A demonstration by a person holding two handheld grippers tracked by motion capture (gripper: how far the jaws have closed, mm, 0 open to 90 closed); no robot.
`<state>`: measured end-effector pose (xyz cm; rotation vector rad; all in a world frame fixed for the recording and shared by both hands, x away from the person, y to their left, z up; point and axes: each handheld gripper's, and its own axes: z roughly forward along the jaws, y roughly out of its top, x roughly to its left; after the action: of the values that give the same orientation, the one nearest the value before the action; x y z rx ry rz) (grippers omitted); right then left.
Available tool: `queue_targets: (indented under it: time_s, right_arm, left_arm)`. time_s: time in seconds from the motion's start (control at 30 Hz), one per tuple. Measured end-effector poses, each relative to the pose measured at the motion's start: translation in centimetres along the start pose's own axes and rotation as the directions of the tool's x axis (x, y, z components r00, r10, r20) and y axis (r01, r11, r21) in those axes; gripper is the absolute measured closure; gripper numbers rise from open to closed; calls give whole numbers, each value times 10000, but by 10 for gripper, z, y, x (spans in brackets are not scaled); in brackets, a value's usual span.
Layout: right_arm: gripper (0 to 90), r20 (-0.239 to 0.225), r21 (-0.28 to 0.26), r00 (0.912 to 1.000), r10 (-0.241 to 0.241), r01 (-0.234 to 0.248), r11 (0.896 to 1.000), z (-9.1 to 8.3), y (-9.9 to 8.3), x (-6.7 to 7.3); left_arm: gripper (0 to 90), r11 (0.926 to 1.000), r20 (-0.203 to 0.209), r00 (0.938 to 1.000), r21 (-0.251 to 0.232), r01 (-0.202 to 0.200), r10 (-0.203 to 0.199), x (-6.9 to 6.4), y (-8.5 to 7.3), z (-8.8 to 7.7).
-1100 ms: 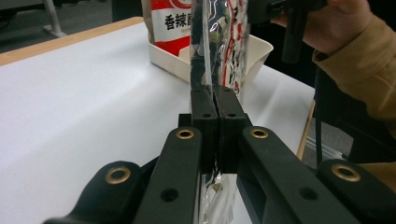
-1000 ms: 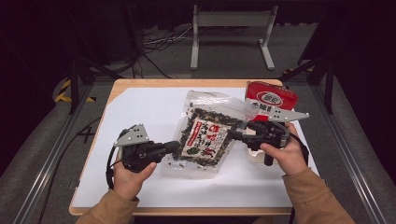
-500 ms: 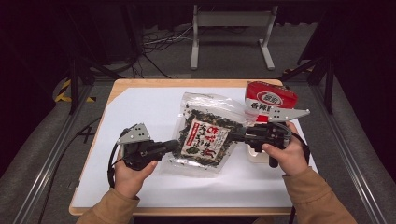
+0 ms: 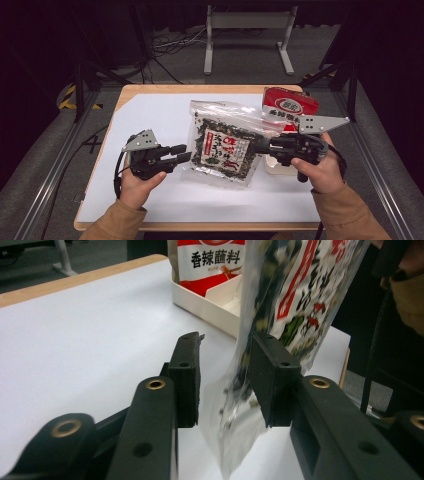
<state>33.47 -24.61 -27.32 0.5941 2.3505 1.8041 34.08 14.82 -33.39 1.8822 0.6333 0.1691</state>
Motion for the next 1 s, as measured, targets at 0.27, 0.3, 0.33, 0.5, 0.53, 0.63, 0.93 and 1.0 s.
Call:
queue_targets:
  time_s: [0.27,0.3,0.33,0.5,0.53,0.63,0.93,1.0]
  right_arm:
    - [782,947,-177,9952,-229,247,9995,-28,11,-1]
    - [782,1067,-167,9939,-275,295,9994,-32,13,-1]
    - [782,1225,-186,9918,-352,378,9991,-37,15,-1]
    - [781,1754,-227,9833,-476,524,9984,-54,21,-4]
    - [781,1824,-228,9820,-487,537,9983,-57,22,-4]
    - [781,2126,-254,9753,-595,664,9975,-63,24,-6]
    - [781,3053,-192,9463,-1068,1182,9928,-78,29,-11]
    - [780,3248,-176,9385,-1172,1299,9914,-83,30,-12]
  left_arm:
    - [567,9990,-719,9969,323,-294,317,9,-4,1]
    - [556,9987,-839,9957,381,-350,381,12,-5,1]
    - [544,9985,-913,9952,449,-303,343,14,-6,1]
    - [491,9984,-1363,9898,434,-356,412,26,-11,1]
    - [479,9984,-1395,9894,453,-350,410,28,-12,1]
    - [463,9983,-1641,9854,446,-387,456,34,-15,0]
    - [453,9983,-1996,9794,544,-204,309,46,-21,-3]
    - [452,9983,-2038,9786,553,-165,275,48,-22,-3]
